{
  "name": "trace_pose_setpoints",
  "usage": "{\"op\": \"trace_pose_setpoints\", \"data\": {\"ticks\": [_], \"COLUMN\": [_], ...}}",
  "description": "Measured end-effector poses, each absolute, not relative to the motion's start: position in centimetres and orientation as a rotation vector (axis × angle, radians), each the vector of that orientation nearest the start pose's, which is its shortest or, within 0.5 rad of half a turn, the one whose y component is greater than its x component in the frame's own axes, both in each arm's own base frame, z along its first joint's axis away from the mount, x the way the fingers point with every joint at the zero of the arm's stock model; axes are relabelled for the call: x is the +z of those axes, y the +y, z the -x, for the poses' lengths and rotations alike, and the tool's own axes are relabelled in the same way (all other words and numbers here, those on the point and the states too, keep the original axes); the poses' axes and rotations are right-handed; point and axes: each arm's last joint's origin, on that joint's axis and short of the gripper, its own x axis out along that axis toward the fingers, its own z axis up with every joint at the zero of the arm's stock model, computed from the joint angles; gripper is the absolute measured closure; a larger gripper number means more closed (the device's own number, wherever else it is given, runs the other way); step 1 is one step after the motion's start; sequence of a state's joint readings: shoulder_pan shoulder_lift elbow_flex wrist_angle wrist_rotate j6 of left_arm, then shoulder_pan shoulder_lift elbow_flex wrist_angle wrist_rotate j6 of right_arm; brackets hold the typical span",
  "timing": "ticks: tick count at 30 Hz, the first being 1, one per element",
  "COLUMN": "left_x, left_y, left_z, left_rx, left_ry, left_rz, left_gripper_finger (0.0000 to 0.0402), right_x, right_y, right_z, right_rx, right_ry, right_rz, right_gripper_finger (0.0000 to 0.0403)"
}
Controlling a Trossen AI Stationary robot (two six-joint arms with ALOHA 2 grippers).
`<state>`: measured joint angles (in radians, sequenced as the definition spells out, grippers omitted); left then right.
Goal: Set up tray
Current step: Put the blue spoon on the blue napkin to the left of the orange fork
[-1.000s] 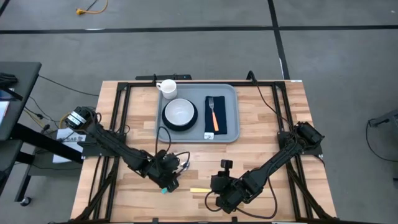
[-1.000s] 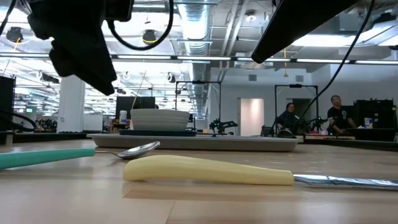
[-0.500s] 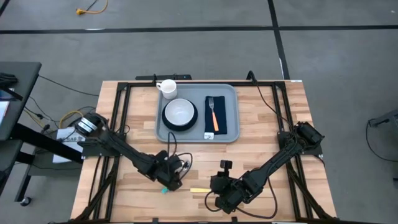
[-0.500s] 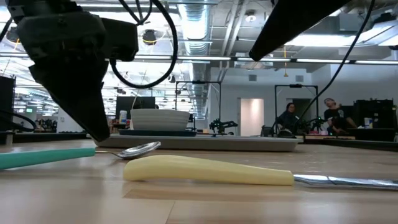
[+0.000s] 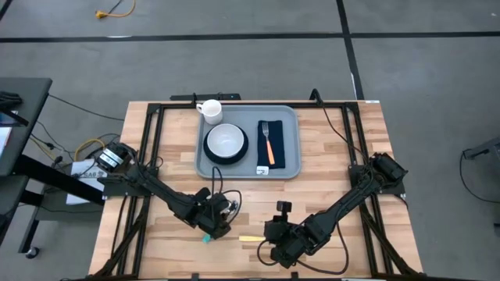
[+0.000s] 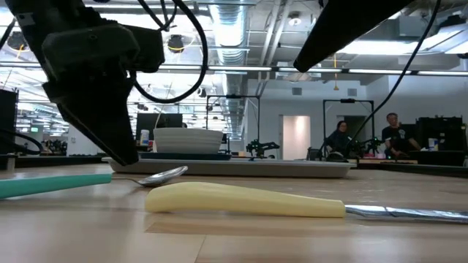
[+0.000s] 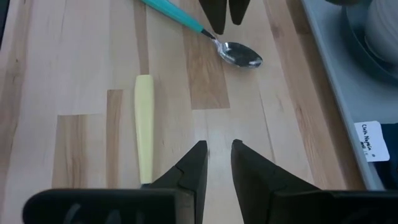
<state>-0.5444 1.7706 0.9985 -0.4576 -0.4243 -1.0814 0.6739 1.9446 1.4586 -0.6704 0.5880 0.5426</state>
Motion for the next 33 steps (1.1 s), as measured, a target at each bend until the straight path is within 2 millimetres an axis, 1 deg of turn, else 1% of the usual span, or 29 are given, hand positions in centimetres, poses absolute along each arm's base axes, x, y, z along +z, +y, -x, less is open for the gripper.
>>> {"op": "trace_pose_setpoints", "data": {"ticks": [8,21,24,26,29,33], "left_x": [14.5,14.5,13.7,12.8,12.0,11.8], "left_y": [-16.2,-16.3,-16.4,-16.4,-16.0,-15.7], "left_z": [-27.8,-27.8,-27.9,-28.5,-29.0,-29.4], "left_rx": [0.432,0.43,0.432,0.417,0.406,0.432], "left_ry": [1.012,1.012,1.026,1.043,1.09,1.127], "left_rz": [0.422,0.421,0.414,0.422,0.42,0.41], "left_gripper_finger": [0.0258,0.0258,0.0258,0.0258,0.0258,0.0258], "right_x": [20.4,20.4,20.4,20.4,20.4,20.4], "right_y": [23.6,23.6,23.6,23.6,23.6,23.6], "right_z": [-32.1,-32.1,-32.1,-32.1,-32.1,-32.1], "right_rx": [-0.165,-0.164,-0.165,-0.164,-0.164,-0.163], "right_ry": [0.907,0.908,0.908,0.908,0.907,0.908], "right_rz": [0.174,0.174,0.174,0.174,0.173,0.172], "right_gripper_finger": [0.0337,0.0337,0.0337,0.0337,0.0337,0.0337]}}
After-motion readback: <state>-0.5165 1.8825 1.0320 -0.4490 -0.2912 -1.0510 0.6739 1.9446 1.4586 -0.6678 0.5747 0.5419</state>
